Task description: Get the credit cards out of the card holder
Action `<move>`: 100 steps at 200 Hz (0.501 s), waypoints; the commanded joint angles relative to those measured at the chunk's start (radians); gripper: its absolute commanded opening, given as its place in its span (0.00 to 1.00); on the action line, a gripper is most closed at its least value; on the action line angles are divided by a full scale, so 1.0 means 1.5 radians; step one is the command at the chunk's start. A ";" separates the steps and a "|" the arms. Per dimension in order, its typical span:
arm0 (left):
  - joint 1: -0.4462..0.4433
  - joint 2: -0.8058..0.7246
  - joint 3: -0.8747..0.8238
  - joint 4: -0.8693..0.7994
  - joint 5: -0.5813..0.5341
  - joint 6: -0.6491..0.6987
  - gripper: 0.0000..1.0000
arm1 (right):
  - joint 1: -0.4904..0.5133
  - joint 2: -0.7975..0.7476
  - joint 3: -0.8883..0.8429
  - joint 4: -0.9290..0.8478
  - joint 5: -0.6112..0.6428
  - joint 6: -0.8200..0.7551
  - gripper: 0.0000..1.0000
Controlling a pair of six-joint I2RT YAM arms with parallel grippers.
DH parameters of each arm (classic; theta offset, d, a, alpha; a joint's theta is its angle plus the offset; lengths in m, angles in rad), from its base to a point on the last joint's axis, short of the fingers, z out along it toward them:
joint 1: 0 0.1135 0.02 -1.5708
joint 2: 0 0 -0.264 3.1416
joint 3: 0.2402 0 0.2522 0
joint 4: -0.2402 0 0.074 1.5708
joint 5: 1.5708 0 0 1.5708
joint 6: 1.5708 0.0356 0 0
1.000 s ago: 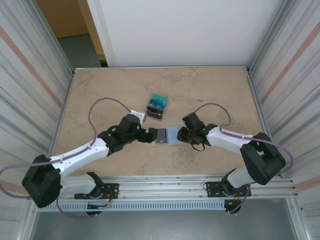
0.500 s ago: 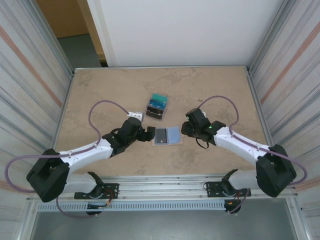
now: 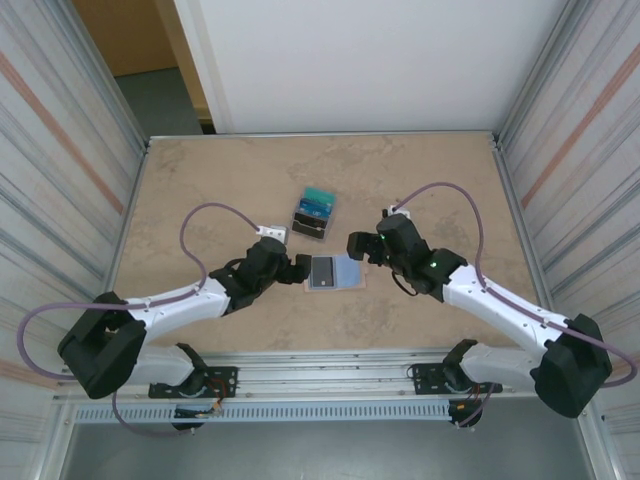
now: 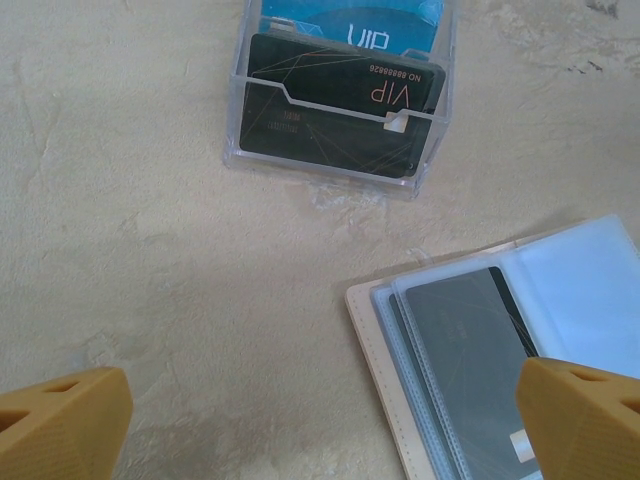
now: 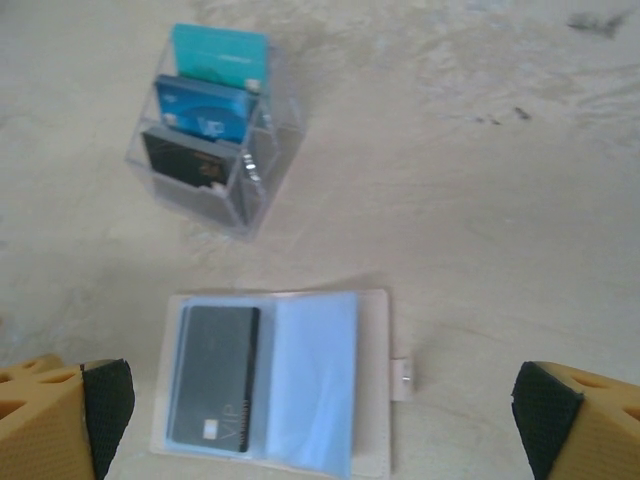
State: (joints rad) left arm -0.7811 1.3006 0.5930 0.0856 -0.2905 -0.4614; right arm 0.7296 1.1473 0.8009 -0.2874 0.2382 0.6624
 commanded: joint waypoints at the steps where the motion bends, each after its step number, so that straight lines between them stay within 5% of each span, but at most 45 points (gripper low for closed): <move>1: -0.005 0.010 -0.004 0.017 -0.020 -0.008 0.99 | 0.018 0.027 0.041 0.029 0.011 -0.034 0.99; 49: -0.016 0.015 -0.010 0.021 -0.023 -0.019 0.99 | 0.018 0.066 0.040 0.097 -0.033 -0.010 0.99; 100: -0.019 0.005 -0.019 0.022 -0.030 -0.026 0.99 | 0.010 0.151 0.109 0.028 -0.103 0.000 0.99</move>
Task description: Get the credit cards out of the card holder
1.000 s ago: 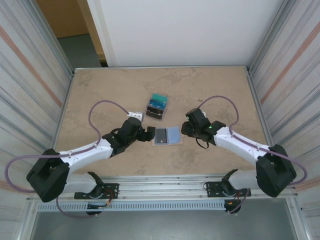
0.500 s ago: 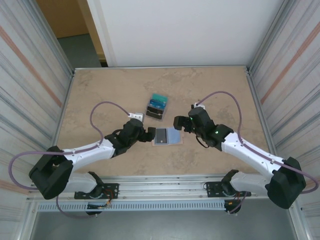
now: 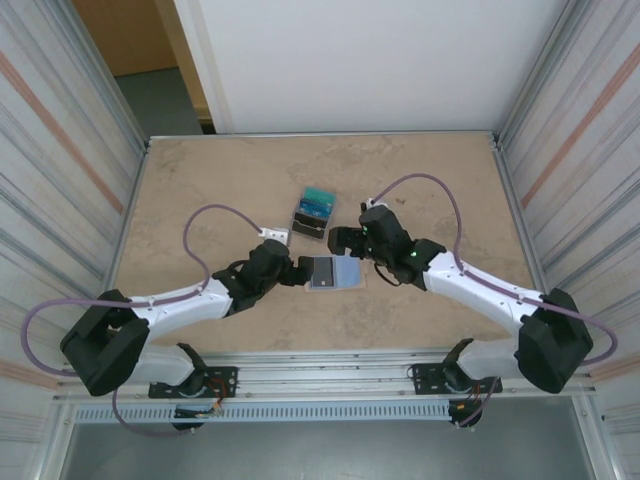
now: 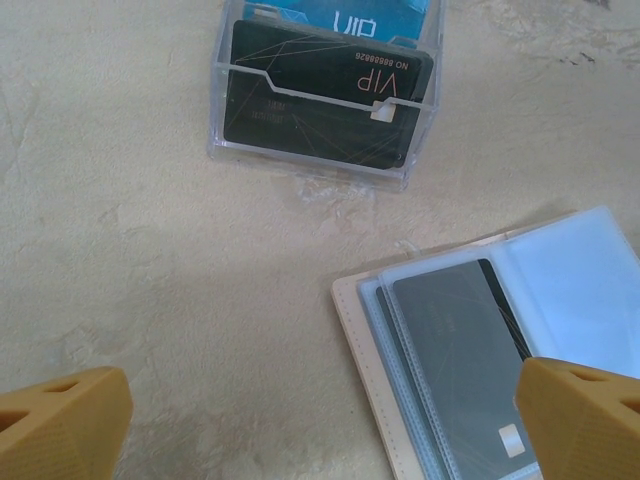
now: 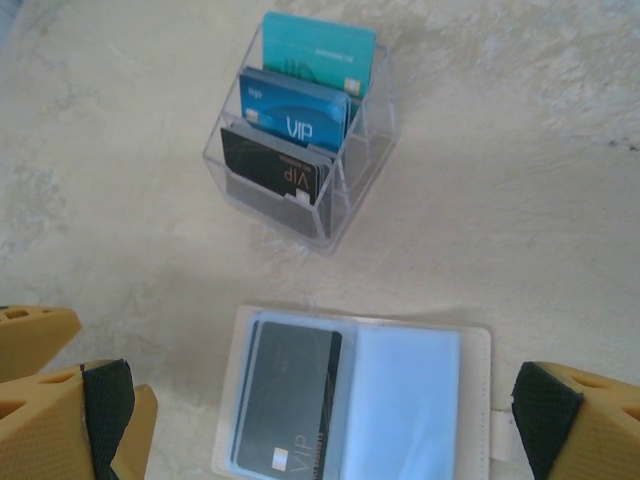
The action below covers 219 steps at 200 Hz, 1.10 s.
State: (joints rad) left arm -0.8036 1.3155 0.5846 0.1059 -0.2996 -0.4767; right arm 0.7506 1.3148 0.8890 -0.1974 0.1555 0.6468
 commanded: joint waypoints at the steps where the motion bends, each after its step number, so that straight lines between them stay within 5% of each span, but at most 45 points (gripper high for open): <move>1: -0.005 -0.005 -0.014 0.008 -0.024 -0.016 0.99 | -0.003 0.041 0.051 -0.033 -0.050 0.011 0.99; 92: -0.006 -0.001 -0.026 0.005 -0.030 -0.028 0.99 | -0.032 0.128 0.065 -0.010 -0.138 0.045 0.99; 180: -0.006 0.070 -0.005 0.028 -0.017 -0.033 0.99 | -0.049 0.190 0.061 -0.006 -0.239 0.044 0.58; 219: -0.006 0.102 0.013 0.035 0.000 -0.021 0.99 | -0.058 0.213 0.044 0.002 -0.264 0.053 0.53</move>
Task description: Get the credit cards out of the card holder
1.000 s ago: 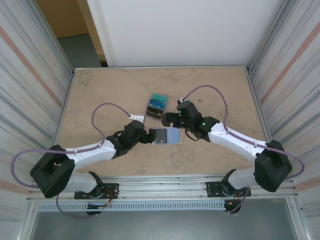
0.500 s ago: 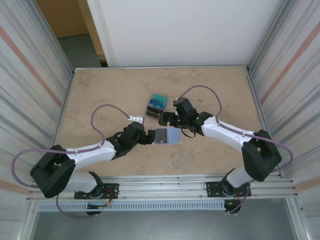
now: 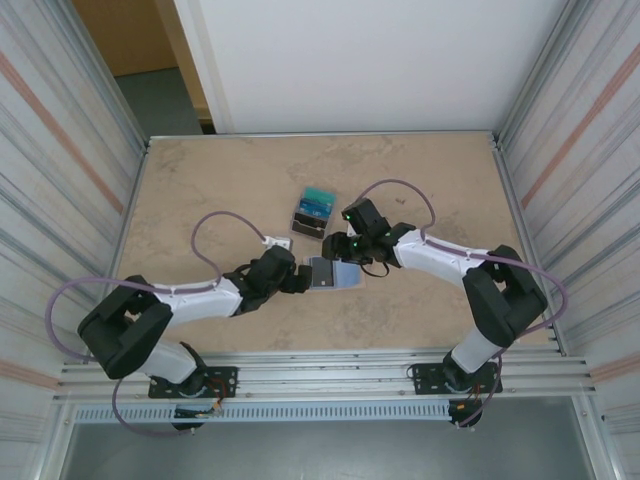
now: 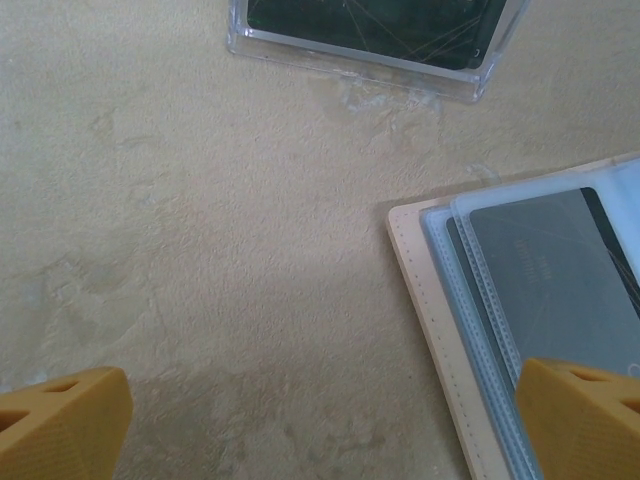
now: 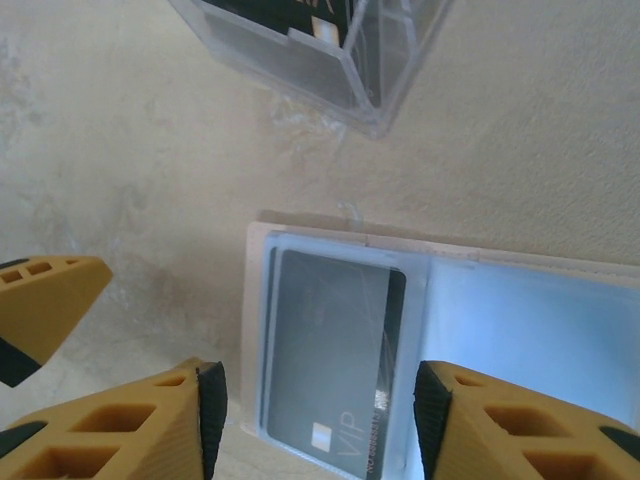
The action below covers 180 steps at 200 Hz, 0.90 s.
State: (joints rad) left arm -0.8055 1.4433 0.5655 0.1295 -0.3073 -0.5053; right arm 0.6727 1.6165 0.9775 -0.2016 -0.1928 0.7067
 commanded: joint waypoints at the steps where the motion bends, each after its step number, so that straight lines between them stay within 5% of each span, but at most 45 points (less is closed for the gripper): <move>1: -0.005 0.018 0.026 0.020 0.005 -0.001 0.99 | -0.006 0.012 -0.015 0.005 -0.033 0.014 0.53; 67: -0.005 0.059 0.048 0.021 0.014 0.000 0.99 | -0.009 0.029 -0.043 0.034 -0.062 0.025 0.40; 180: -0.005 0.094 0.058 -0.014 0.004 -0.017 0.99 | -0.012 0.074 -0.051 0.061 -0.086 0.033 0.35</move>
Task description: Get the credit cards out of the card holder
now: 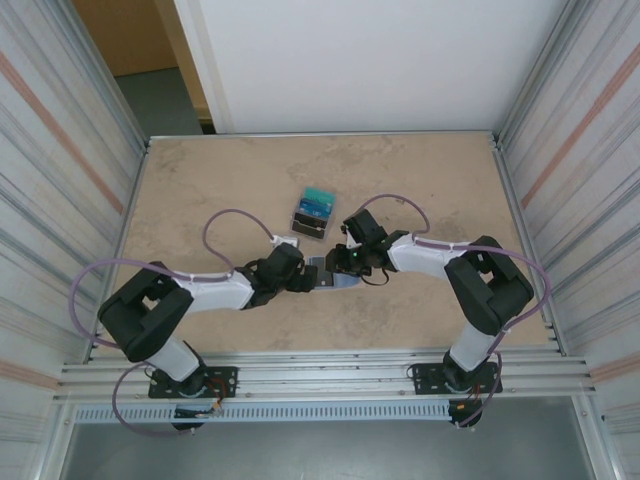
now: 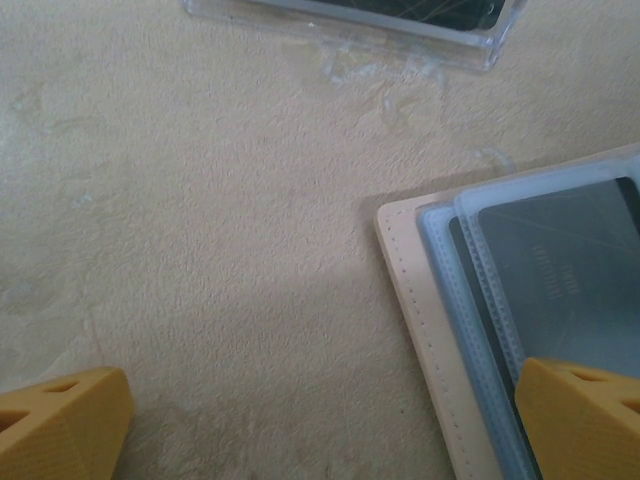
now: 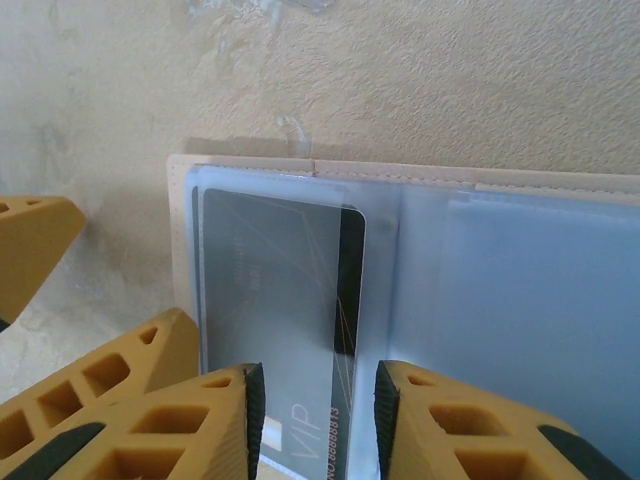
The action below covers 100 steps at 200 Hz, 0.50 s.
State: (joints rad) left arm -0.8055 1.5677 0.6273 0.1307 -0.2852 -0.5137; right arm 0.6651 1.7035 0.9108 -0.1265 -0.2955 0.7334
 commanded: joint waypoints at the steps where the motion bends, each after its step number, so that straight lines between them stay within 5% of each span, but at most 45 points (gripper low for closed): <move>1: -0.005 0.011 0.017 -0.015 -0.011 -0.011 0.99 | -0.007 0.017 -0.007 0.011 -0.018 0.015 0.35; 100: -0.005 0.013 0.017 -0.041 -0.011 -0.015 0.99 | -0.025 0.044 -0.040 0.098 -0.082 0.038 0.27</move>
State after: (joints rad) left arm -0.8055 1.5768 0.6373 0.1230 -0.2859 -0.5213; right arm 0.6331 1.7466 0.8680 -0.0288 -0.3691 0.7601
